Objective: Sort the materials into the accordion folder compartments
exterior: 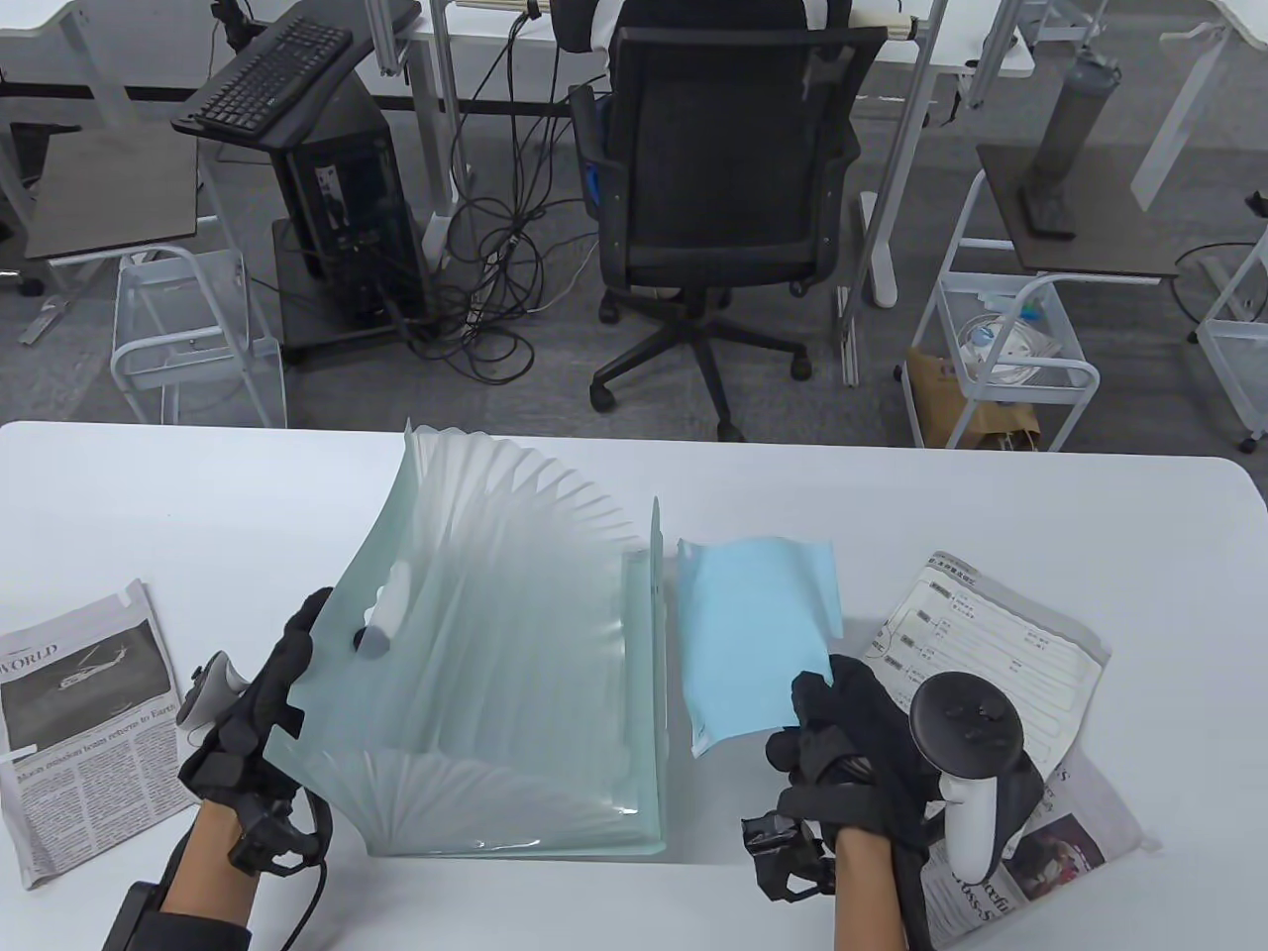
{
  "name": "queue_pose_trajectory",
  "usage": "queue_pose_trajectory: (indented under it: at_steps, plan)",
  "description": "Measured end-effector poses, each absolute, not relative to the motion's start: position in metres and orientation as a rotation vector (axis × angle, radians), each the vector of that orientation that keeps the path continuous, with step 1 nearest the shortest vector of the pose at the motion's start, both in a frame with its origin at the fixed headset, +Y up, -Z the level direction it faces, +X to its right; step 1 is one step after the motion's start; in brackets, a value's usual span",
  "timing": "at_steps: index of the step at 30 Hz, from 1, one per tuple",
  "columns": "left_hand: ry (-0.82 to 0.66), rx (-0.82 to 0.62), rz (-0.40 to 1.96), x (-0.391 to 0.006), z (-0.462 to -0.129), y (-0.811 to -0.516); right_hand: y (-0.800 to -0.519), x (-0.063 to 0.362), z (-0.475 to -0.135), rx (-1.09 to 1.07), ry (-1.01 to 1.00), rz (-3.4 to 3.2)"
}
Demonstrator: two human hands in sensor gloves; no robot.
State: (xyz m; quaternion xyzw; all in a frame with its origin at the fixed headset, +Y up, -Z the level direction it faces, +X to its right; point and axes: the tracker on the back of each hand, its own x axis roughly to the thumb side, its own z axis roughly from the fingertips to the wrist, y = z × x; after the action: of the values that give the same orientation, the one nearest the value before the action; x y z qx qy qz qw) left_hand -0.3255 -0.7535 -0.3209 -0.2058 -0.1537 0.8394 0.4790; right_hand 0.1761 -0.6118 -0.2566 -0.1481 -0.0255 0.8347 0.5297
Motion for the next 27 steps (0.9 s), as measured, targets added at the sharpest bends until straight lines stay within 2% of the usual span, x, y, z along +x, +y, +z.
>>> queue_pose_trajectory:
  at_steps: [10,15,27]
  plan:
    - [-0.376,-0.484,2.046,-0.324,-0.322,-0.756,-0.560,0.162,-0.250,-0.242,-0.170,2.009]
    - [-0.365,-0.458,2.028,-0.324,-0.322,-0.757,-0.540,0.133,-0.254,-0.142,-0.156,2.050]
    - [-0.354,-0.434,2.009,-0.320,-0.323,-0.760,-0.528,0.052,-0.291,-0.002,-0.018,2.145]
